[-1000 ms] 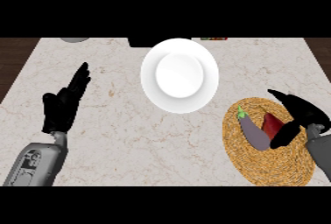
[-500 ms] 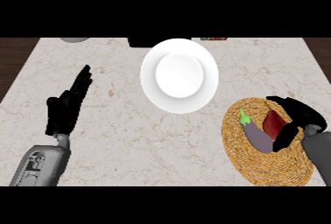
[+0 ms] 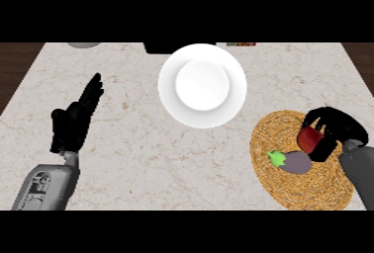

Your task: Pick the pear from the placemat and place it in the plate

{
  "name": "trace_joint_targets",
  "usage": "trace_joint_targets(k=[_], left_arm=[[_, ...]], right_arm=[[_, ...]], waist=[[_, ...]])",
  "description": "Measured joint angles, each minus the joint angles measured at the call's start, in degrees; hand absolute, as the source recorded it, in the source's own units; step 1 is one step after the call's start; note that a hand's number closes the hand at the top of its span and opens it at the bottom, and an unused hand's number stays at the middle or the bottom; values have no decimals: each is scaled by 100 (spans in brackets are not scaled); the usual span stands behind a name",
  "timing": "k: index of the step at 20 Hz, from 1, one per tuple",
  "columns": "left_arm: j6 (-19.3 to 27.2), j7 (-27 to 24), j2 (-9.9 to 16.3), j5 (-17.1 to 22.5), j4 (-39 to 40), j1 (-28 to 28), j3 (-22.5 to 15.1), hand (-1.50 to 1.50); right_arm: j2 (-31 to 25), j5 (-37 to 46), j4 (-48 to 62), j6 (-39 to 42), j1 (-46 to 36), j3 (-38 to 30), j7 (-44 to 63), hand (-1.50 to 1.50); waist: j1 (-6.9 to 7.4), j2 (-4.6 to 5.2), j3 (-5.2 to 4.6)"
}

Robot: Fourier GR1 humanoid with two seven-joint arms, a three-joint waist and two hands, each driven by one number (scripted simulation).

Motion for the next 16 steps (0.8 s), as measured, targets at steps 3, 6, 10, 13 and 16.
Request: trace_joint_targets(k=[3,6,10,13,16], left_arm=[[-25,-16,-18,-22,56,-60,46,0],[-104,-42,-73,-20,43,-164,-59,0],[-202,-57,-158,-27,31,-310,-219,0],[-237,-63,-202,-31,23,-403,-286,0],[-226,-64,-256,-34,31,-471,-315,0]], right_arm=[[71,159,174,-208,-208,-42,-242,150],[-166,302,202,-100,-763,184,-1083,150],[-463,477,24,-19,-1489,523,-2282,150],[-613,374,-11,-175,-1918,502,-3285,150],[-664,77,26,-412,-2231,299,-4327,150]], waist=[[32,14,10],[283,97,36],[694,228,59],[799,284,79],[795,312,93]])
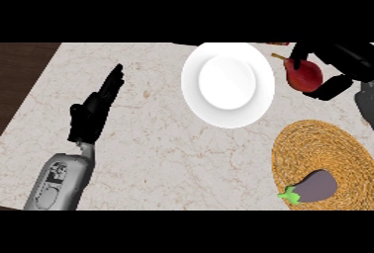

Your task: Pick the pear from the placemat and place it in the plate

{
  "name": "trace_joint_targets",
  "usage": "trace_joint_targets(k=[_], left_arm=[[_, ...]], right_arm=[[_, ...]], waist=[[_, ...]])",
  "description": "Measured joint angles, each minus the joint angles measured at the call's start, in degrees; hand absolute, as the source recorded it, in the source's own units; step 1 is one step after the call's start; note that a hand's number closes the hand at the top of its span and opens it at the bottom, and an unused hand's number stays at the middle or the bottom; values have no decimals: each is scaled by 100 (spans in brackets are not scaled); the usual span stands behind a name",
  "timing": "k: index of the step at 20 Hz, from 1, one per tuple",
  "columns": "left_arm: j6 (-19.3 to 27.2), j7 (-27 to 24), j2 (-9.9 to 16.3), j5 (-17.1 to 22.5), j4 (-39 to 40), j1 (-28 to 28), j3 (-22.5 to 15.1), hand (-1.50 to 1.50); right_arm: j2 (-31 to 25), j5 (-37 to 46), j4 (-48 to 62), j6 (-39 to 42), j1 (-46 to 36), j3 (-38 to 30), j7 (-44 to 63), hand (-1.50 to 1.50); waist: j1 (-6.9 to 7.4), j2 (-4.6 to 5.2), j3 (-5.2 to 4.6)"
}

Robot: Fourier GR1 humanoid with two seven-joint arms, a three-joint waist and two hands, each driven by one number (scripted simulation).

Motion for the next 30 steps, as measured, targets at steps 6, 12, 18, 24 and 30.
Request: trace_joint_targets(k=[6,12,18,24,30], left_arm=[[34,-22,3,-46,75,-56,13,0],[17,-24,31,-44,148,-57,52,0],[53,-84,13,-80,217,12,65,0],[39,-47,86,-20,303,-16,222,0],[27,-151,124,-27,279,124,272,0]], right_arm=[[-64,-678,445,-10,-571,-421,-1996,150],[-23,-1041,1166,128,-1050,-403,-2881,150],[480,-968,1803,181,-1514,103,-2942,150],[1133,-768,2324,94,-1754,603,-3024,150],[1822,-180,2835,-553,-1904,1069,-3022,150]], waist=[[-12,14,-12],[-70,-28,-36],[-164,-90,-54],[-319,-137,-59],[-388,-165,-62]])
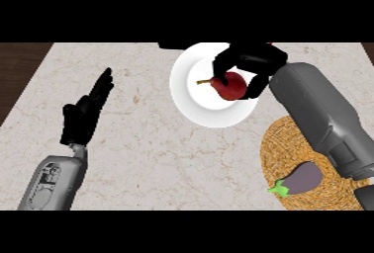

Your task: Pick the pear from the placemat and place it in the plate

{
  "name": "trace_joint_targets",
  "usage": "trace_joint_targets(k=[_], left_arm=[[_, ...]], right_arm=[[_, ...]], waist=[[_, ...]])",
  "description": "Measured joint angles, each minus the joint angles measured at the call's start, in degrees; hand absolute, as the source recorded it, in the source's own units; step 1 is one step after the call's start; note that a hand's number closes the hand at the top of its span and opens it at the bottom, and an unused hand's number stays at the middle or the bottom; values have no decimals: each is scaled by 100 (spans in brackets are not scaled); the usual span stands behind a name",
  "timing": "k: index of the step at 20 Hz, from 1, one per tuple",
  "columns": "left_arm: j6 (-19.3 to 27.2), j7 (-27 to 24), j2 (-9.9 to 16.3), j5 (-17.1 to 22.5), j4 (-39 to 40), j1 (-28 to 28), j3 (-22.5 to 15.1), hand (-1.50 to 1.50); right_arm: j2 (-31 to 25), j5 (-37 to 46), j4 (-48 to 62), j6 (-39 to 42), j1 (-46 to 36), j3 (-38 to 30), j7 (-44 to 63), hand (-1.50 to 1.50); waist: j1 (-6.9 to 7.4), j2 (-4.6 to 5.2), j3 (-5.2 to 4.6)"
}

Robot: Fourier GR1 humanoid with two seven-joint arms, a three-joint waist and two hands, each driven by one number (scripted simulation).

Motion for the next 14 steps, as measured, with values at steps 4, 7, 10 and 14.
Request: trace_joint_targets(k=[4,7,10,14], left_arm=[[26,54,-16,-32,-54,29,-6,0],[-28,91,44,5,-70,-26,59,0],[-7,130,-10,-16,-76,-21,32,0],[36,144,-53,-57,-38,-71,30,0]], right_arm=[[455,388,555,-509,7,190,60,-150],[801,556,1066,-590,-113,247,164,-150],[1013,577,1485,-579,-124,200,137,-150],[1283,572,1858,-548,-214,114,112,-150]], waist=[[-19,0,1],[-29,0,0],[-44,2,0],[-42,15,2]])
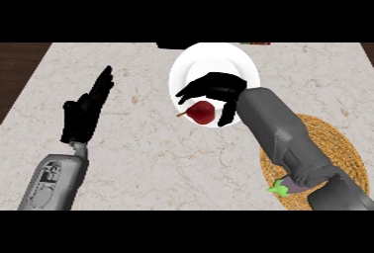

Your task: Pick the pear from the placemat and place it in the plate

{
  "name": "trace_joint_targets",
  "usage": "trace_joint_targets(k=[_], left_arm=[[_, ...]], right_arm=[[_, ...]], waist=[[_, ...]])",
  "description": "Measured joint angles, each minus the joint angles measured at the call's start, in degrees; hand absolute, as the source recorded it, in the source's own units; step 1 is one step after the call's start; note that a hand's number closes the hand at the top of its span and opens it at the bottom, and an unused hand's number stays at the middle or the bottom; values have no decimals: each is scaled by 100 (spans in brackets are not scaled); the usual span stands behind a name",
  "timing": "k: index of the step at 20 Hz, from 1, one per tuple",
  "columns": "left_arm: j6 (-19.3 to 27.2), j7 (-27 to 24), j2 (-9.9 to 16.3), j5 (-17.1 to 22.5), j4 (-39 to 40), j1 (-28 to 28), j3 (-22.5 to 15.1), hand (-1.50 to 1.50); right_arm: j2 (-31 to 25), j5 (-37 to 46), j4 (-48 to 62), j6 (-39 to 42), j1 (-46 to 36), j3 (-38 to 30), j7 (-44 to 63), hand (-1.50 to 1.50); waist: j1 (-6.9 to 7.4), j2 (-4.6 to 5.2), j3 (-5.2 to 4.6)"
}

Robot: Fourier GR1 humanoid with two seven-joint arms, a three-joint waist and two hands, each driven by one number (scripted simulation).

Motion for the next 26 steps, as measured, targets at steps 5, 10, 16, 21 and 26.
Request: trace_joint_targets(k=[5,10,16,21,26], left_arm=[[-14,-41,1,-7,-10,27,5,0],[-17,-100,-17,-16,-37,112,-7,0],[-15,-76,-45,-38,-82,56,-38,0],[-34,-52,-104,-66,-137,5,-130,0],[-88,-39,-110,-54,-188,-75,-165,0]], right_arm=[[13,-453,194,593,-57,-425,-218,-150],[-343,-1154,306,1213,-377,-1093,-26,-150],[-1011,-1818,493,1766,-717,-1748,322,-150],[-1572,-2048,575,2106,-859,-1969,502,-150],[-1946,-2101,564,2299,-913,-2005,643,-150]], waist=[[7,11,2],[1,5,3],[68,54,7],[201,130,14],[342,213,23]])
